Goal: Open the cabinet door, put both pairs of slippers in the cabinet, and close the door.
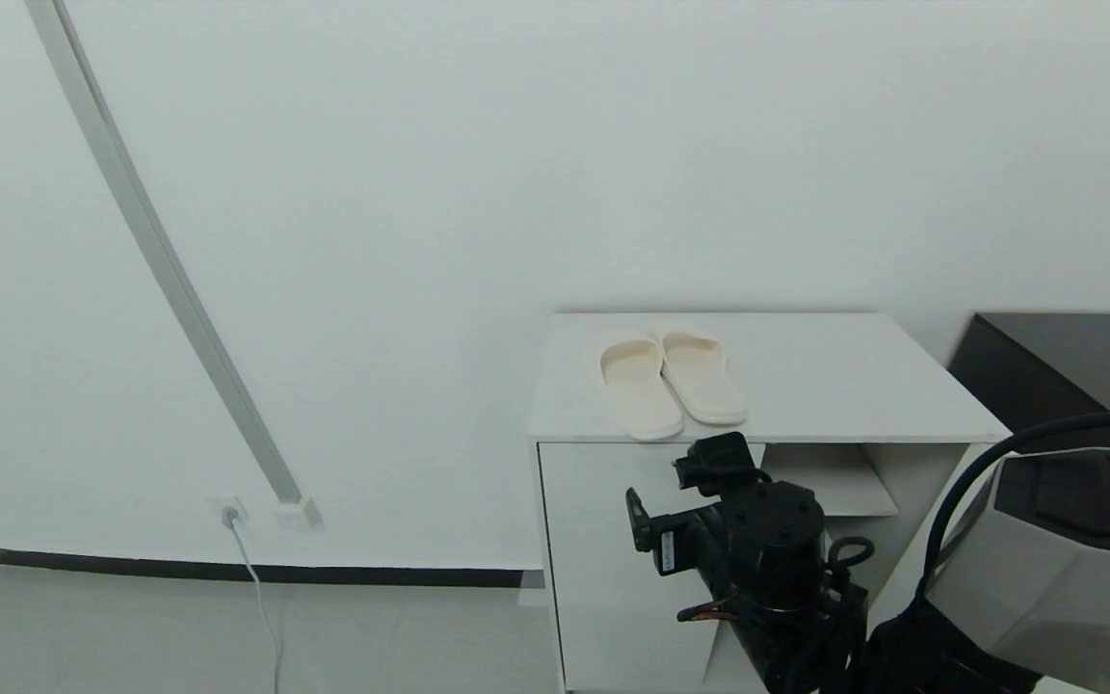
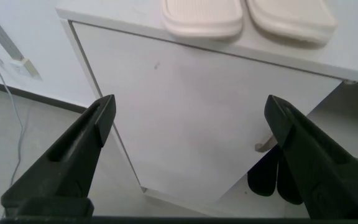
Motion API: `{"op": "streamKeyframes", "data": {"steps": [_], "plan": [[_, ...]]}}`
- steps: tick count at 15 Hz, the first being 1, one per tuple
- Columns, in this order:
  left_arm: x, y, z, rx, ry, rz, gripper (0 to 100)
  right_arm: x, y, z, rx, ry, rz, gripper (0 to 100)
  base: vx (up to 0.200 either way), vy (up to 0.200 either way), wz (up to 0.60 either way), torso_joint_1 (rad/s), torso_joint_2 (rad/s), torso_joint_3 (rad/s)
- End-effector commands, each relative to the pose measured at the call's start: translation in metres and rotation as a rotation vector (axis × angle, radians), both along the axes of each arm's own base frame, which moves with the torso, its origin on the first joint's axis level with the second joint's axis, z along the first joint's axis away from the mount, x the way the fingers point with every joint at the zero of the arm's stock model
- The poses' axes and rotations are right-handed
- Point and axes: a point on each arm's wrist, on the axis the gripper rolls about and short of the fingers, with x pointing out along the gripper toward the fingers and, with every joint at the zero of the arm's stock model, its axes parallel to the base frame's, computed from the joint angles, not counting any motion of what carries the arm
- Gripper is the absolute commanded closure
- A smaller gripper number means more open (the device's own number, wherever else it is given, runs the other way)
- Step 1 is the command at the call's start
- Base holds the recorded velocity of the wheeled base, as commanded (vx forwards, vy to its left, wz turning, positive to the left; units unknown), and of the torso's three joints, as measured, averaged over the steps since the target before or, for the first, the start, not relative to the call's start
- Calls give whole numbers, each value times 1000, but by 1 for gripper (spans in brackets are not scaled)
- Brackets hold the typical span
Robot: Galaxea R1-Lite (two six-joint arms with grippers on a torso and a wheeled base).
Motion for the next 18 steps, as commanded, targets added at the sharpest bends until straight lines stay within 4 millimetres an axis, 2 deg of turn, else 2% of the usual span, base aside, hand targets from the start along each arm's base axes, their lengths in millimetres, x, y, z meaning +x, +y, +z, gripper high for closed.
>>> {"op": "streamKeyframes", "data": {"steps": [1, 6, 10, 12, 13, 15, 18], "plan": [[0, 0, 0, 0, 3, 0, 100, 1, -1, 0, 1, 0, -4, 0, 0, 0, 0, 193, -413, -232], [0, 0, 0, 0, 3, 0, 100, 2, -6, -4, -13, 14, 1, 0, 0, 0, 0, 176, -374, -200], [0, 0, 0, -1, 1, -2, 100, 9, -9, 2, -16, 13, -8, 0, 0, 0, 0, 15, -30, -15], [0, 0, 0, -1, 1, -2, 100, 20, -11, 19, -19, 38, -37, 0, 0, 0, 0, 0, 0, 0], [0, 0, 0, 2, 3, -2, 100, 28, -14, 40, 3, 43, -60, 0, 0, 0, 0, 0, 0, 0], [0, 0, 0, 2, 3, -2, 100, 34, -17, 63, 20, 67, -81, 0, 0, 0, 0, 0, 0, 0], [0, 0, 0, 2, 3, -2, 100, 37, -15, 70, 35, 126, -71, 0, 0, 0, 0, 0, 0, 0]]}}
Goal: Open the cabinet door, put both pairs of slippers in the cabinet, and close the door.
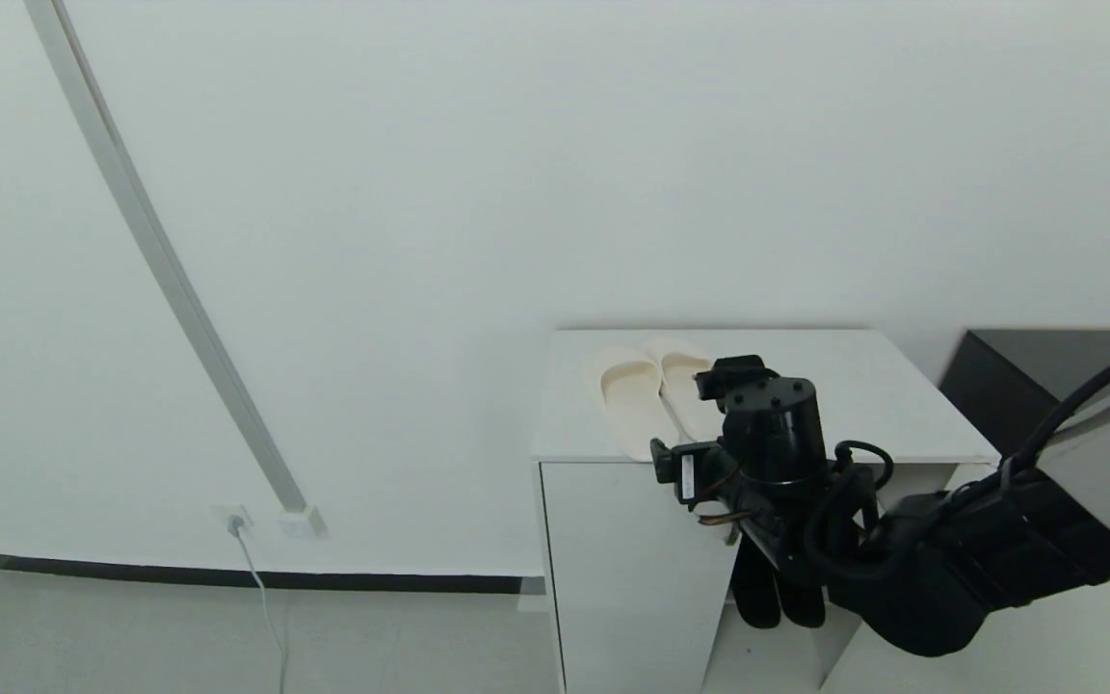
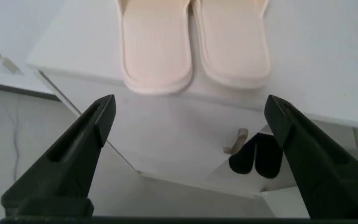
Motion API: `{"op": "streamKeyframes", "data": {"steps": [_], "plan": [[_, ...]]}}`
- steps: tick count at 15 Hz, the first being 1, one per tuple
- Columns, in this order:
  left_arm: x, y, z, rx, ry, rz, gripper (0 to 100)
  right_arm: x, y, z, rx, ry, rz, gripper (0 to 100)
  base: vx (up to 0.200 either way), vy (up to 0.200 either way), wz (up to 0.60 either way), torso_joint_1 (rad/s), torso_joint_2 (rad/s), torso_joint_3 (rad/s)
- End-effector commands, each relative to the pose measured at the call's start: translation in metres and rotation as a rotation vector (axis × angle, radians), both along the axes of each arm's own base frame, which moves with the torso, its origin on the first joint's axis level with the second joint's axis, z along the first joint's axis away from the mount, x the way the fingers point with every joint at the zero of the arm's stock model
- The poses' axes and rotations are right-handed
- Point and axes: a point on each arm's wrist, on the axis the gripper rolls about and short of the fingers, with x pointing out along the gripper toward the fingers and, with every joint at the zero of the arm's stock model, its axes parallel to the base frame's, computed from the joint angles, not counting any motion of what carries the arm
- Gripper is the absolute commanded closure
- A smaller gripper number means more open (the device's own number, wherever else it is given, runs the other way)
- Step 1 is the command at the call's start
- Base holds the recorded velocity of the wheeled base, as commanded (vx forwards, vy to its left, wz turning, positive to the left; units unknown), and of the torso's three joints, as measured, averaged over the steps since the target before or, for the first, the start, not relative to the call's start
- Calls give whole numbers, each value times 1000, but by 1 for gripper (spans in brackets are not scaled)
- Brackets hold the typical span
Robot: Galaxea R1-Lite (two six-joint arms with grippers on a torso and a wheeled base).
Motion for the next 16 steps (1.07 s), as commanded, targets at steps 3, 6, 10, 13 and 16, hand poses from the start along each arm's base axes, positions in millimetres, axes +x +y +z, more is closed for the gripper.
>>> {"op": "streamKeyframes", "data": {"steps": [3, 6, 10, 13, 16], "plan": [[0, 0, 0, -1, 0, 0, 100, 1, 0, 9, 31, -9, 12, 0, 133, 0, 0, 2, 3, 3], [0, 0, 0, 1, 0, -1, 100, 2, 1, 4, 27, 0, 13, 0, 200, 0, 0, -1, -7, 6], [0, 0, 0, -1, 0, -1, 100, 4, 2, -9, 15, 23, 28, 0, 200, 0, 0, 11, 8, -1], [0, 0, 0, -2, 0, 0, 100, 13, 3, -31, 34, 14, 70, 0, 133, 0, 0, 3, -5, 3], [0, 0, 0, -2, 0, 0, 100, 28, 0, -41, 29, 21, 91, 0, 0, 0, 0, 0, 0, 0]]}}
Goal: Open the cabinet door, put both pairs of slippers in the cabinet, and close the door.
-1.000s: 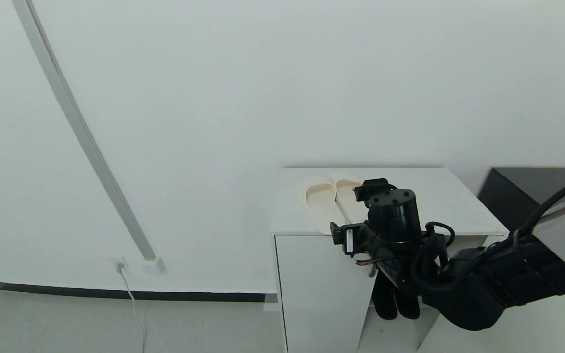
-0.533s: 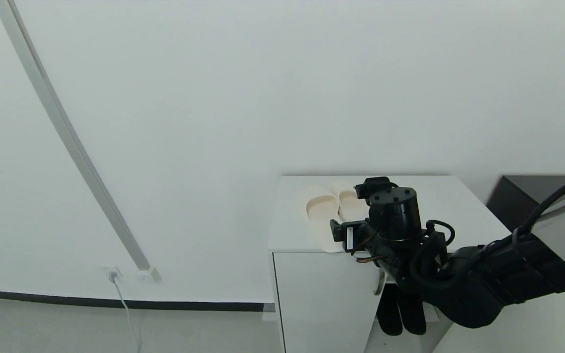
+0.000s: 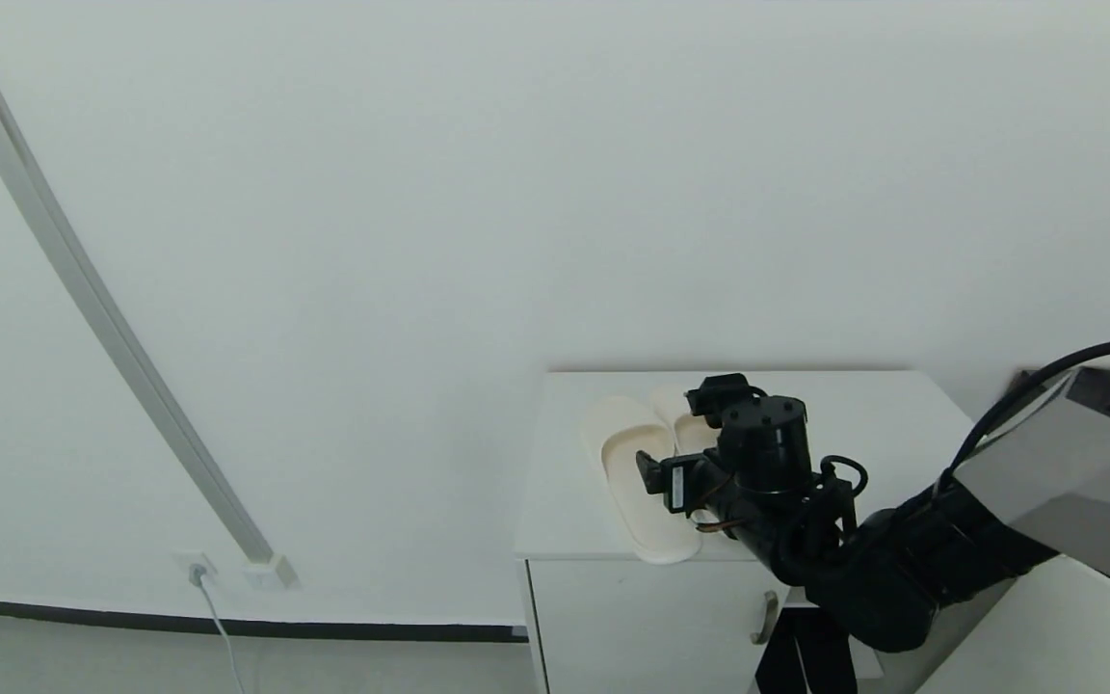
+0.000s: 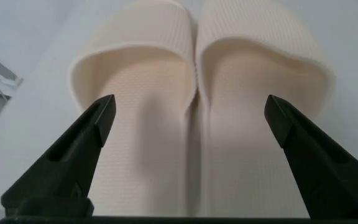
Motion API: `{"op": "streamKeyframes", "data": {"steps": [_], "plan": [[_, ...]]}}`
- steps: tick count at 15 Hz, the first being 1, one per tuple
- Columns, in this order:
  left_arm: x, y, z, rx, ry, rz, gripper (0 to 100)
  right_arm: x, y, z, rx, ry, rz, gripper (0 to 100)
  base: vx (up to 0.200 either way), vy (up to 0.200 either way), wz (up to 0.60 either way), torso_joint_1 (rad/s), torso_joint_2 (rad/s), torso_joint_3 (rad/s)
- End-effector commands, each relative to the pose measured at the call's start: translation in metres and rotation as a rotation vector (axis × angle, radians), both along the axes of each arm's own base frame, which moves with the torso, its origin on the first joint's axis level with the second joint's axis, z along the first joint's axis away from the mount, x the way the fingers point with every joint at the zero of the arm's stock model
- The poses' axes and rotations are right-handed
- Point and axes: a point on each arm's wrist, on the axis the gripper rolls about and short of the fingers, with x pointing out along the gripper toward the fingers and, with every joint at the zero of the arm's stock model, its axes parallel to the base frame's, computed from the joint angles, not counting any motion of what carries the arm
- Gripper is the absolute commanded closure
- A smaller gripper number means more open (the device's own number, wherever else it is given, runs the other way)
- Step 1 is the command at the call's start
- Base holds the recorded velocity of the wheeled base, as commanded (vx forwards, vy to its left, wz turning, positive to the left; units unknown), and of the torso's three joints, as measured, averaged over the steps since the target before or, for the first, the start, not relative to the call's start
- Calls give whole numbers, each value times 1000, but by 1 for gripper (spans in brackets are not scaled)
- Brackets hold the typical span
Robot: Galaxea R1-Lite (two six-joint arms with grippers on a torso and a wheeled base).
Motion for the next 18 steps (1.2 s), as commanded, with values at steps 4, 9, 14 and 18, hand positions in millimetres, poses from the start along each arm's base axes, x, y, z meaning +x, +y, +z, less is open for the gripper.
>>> {"op": "streamKeyframes", "data": {"steps": [4, 9, 14, 18], "plan": [[0, 0, 0, 0, 1, 0, 100, 27, 2, -20, -8, 14, -14, 0, 0, 0, 0, 0, 0, 0], [0, 0, 0, -2, 1, 0, 100, 48, 11, -25, 2, -29, 4, 0, 0, 0, 0, 0, 0, 0], [0, 0, 0, -6, 1, 0, 100, 60, 17, -26, -6, -60, 6, 100, 0, 0, 0, 0, 0, 0], [0, 0, 0, -6, 1, 0, 100, 60, 18, -25, -4, -63, 6, 100, 0, 0, 0, 0, 0, 0]]}}
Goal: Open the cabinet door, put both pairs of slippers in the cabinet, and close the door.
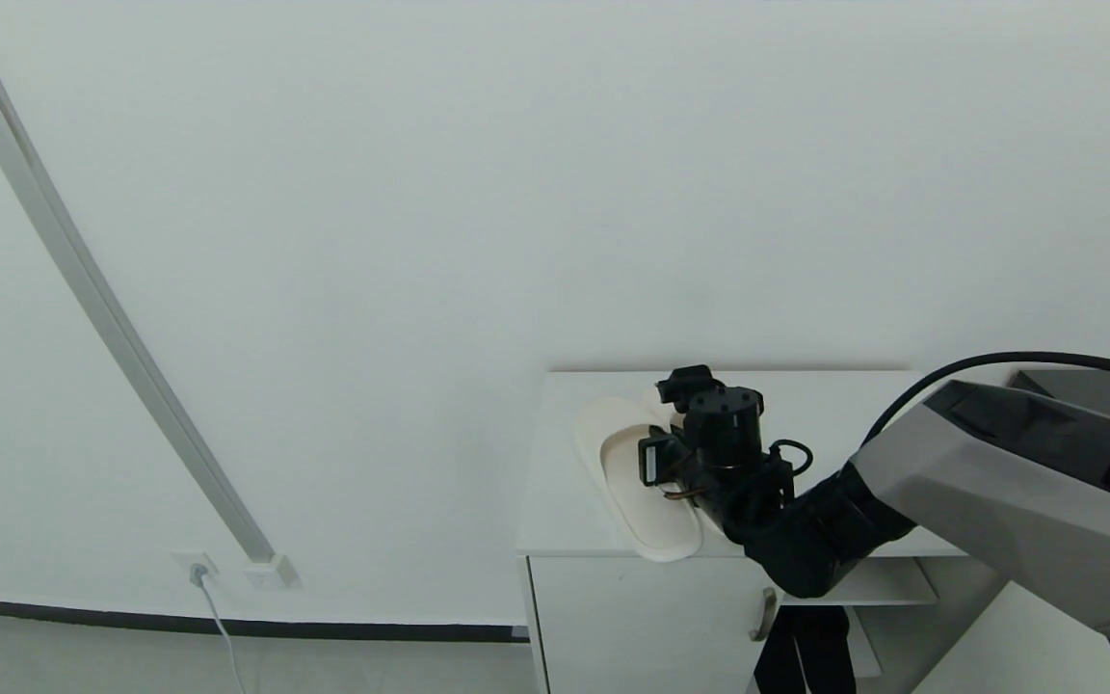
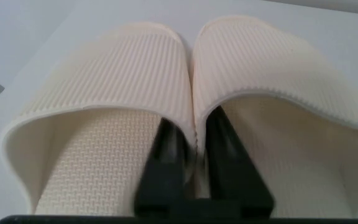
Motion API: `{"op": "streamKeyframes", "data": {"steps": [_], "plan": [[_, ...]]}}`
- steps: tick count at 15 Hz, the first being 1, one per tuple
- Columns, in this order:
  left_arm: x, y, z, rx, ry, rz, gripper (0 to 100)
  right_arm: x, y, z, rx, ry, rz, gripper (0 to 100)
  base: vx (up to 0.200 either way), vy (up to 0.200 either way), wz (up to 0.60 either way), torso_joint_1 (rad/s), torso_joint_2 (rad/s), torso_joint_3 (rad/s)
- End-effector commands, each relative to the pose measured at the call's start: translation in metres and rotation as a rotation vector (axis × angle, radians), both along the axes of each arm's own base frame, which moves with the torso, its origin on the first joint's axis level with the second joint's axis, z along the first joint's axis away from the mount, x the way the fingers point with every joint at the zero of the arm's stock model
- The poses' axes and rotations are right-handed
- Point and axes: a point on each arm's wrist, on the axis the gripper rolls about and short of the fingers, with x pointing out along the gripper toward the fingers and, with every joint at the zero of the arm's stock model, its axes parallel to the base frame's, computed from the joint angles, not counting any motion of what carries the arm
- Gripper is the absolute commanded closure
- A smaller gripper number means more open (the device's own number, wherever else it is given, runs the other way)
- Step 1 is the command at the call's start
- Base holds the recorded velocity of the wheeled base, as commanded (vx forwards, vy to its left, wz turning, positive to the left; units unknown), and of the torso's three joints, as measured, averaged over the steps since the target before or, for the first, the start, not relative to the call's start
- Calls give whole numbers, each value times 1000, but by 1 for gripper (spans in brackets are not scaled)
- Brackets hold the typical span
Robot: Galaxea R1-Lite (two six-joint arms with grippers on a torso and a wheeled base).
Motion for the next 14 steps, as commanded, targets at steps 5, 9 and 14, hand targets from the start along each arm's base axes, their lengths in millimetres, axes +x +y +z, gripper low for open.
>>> {"op": "streamKeyframes", "data": {"steps": [5, 9, 14], "plan": [[0, 0, 0, 0, 1, 0, 100, -2, -2, 2, 2, 0, -2, 100, 0, 0, 0, 0, 0, 0], [0, 0, 0, 0, 1, 1, 100, -23, -16, 42, 34, -44, 4, 100, 0, 0, 0, 0, 0, 0], [0, 0, 0, 1, 1, 1, 100, -102, -58, 69, 16, 4, 107, 100, 0, 0, 0, 0, 0, 0]]}}
